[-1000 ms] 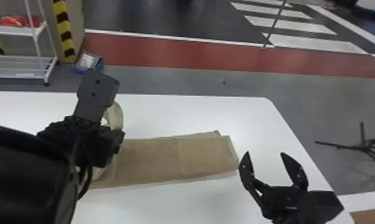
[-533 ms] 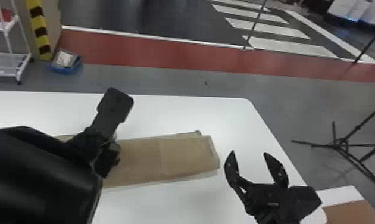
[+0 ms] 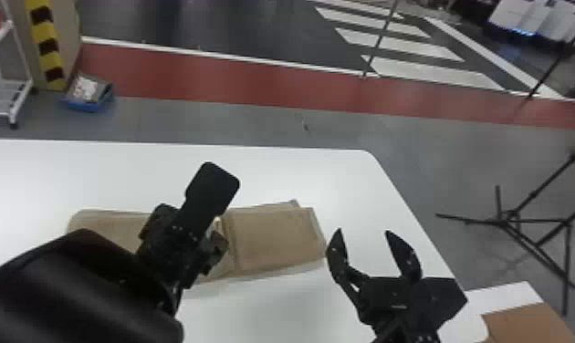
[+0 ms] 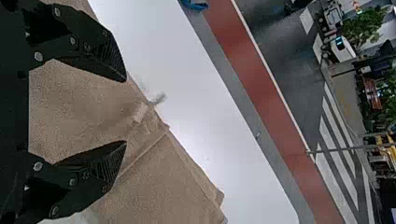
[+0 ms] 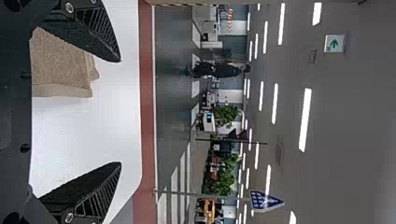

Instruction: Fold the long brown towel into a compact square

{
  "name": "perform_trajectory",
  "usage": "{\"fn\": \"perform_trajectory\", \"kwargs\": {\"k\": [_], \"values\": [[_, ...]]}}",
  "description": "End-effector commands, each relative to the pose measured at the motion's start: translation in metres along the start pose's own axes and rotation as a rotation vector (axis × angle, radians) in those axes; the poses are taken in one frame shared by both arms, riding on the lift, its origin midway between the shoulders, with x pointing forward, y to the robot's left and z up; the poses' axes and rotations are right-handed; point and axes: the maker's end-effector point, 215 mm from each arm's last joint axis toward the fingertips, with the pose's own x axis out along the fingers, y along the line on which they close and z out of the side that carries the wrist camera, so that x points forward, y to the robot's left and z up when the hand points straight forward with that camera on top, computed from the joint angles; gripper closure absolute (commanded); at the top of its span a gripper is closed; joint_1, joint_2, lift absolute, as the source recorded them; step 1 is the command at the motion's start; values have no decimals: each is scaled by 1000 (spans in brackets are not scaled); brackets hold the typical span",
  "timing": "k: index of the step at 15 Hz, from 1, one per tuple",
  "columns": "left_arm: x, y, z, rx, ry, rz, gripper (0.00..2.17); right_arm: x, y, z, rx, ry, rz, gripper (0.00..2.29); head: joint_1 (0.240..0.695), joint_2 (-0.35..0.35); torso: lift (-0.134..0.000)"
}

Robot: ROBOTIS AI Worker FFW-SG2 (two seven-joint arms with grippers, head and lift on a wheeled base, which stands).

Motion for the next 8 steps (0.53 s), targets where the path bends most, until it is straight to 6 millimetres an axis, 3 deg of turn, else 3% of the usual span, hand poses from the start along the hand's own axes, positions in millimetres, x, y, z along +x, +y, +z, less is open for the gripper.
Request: {"fn": "perform_trajectory", "kwargs": {"k": [1, 2, 4, 8], "values": [[-7, 14, -10, -60, -4, 16, 33, 6, 12, 1, -3, 1, 17, 90, 695, -350, -120], [-10, 37, -17, -123, -24, 36, 29, 11, 23, -4, -10, 22, 35, 90, 695, -350, -120], [-21, 94, -42, -264, -34, 90, 29, 25, 66, -13, -31, 64, 109, 90, 695, -350, -120], [-57, 173, -100, -477, -83, 177, 36, 56, 140, -37, -82, 143, 226, 90, 695, -145, -120]]}}
